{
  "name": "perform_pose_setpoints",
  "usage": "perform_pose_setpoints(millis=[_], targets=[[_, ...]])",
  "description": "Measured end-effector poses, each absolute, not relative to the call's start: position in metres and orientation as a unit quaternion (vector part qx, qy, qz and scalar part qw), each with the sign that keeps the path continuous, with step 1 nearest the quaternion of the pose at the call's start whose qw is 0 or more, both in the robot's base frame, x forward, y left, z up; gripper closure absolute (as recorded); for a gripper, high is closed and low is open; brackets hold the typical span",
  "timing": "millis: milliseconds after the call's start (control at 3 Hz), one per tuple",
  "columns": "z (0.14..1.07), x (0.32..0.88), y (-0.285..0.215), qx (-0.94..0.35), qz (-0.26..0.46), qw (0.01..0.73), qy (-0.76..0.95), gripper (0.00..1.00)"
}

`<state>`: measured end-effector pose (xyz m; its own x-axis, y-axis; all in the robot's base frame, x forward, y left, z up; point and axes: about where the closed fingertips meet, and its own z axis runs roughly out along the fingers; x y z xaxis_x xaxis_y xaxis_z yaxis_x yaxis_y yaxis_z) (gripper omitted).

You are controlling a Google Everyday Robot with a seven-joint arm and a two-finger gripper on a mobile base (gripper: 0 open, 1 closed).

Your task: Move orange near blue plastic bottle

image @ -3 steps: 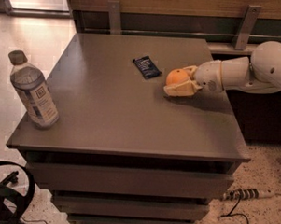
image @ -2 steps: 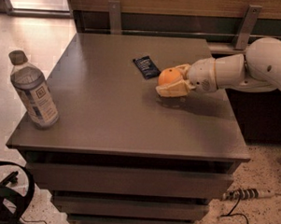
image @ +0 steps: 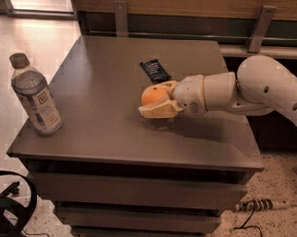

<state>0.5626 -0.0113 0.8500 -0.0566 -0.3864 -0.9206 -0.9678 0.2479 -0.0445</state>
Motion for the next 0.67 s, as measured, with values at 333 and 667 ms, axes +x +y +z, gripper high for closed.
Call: perform_pose_setpoints(millis=[333,667], targets=[[0.843,0.526,0.027,-0.534,0.338,0.438,0.639,1.00],[0.841,0.500,0.061,-0.546,0.337,0.434,0.632,1.00]])
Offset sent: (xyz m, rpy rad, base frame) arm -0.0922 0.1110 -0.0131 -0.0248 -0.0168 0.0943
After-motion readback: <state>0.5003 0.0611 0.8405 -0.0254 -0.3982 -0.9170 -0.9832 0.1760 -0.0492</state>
